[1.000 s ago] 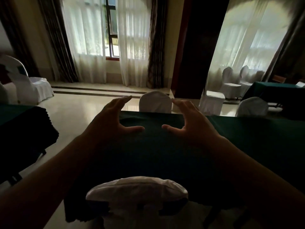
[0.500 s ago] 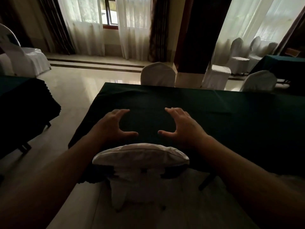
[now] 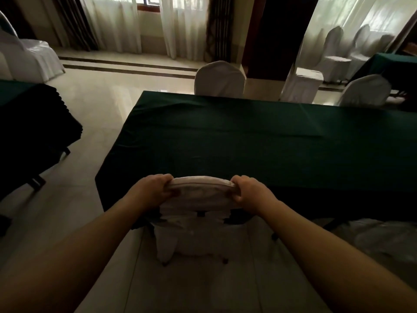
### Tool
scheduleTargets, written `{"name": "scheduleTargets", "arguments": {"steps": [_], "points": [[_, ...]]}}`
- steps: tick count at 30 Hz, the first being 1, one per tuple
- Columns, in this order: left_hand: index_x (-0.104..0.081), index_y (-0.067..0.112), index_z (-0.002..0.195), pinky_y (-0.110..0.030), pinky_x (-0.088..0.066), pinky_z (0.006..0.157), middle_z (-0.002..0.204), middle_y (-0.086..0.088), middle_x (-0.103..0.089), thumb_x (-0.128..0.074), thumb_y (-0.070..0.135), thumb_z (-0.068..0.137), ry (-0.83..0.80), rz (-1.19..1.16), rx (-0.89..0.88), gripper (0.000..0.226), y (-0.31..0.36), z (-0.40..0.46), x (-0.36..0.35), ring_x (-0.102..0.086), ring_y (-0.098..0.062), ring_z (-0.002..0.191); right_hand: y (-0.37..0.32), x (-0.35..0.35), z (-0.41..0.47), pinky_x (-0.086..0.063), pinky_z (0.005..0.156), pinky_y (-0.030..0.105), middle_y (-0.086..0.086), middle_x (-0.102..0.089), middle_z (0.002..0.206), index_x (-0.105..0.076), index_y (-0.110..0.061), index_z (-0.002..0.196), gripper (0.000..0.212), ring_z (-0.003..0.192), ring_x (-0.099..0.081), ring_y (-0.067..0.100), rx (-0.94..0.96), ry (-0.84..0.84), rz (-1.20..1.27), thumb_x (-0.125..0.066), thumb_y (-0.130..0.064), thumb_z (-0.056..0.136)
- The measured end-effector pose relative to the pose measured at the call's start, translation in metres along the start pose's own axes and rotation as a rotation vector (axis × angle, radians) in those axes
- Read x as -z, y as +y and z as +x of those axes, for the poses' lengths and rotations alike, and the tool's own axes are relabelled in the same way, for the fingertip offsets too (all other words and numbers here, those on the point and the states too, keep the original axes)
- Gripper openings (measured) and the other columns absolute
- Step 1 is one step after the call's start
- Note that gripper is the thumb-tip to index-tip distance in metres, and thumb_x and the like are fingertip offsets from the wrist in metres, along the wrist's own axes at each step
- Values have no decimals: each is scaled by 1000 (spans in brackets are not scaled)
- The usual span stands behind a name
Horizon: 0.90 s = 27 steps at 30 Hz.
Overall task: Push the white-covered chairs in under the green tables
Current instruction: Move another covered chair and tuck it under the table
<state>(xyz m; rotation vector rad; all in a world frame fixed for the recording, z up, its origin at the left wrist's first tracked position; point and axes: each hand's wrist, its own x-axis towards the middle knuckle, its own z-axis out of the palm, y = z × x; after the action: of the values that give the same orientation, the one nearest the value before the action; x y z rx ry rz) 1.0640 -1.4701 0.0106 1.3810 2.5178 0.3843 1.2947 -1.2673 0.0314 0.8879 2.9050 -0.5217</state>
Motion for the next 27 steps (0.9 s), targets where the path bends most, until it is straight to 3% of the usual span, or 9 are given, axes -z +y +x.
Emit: {"name": "scheduleTargets", "arguments": {"steps": [10,17,27], "points": [[-53,41,88,-26,-41,61,79,17,-52,-71,48,76,50,57,51,22,-7,5,-8,-49,-1,69,16,-7,11,-44,70,29,-5,-58,97,-55,-28,114,26,83,-54,12,14,-30,-70,-66,-29,90],[-58,35,93,-32,-49,69,78,11,-57,-74,37,78,47,125,58,21,-18,2,-10,-55,-9,70,16,-13,11,-48,69,30,-4,-59,97,-51,-28,109,31,80,-55,13,33,10,-168,-70,-23,85],[-57,32,96,-30,-49,68,83,7,-60,-72,35,81,99,139,5,22,0,-5,-16,-56,-11,71,33,-13,0,-42,65,26,0,-62,95,-53,-22,106,22,74,-53,14,107,65,-253,-65,-28,88]]}}
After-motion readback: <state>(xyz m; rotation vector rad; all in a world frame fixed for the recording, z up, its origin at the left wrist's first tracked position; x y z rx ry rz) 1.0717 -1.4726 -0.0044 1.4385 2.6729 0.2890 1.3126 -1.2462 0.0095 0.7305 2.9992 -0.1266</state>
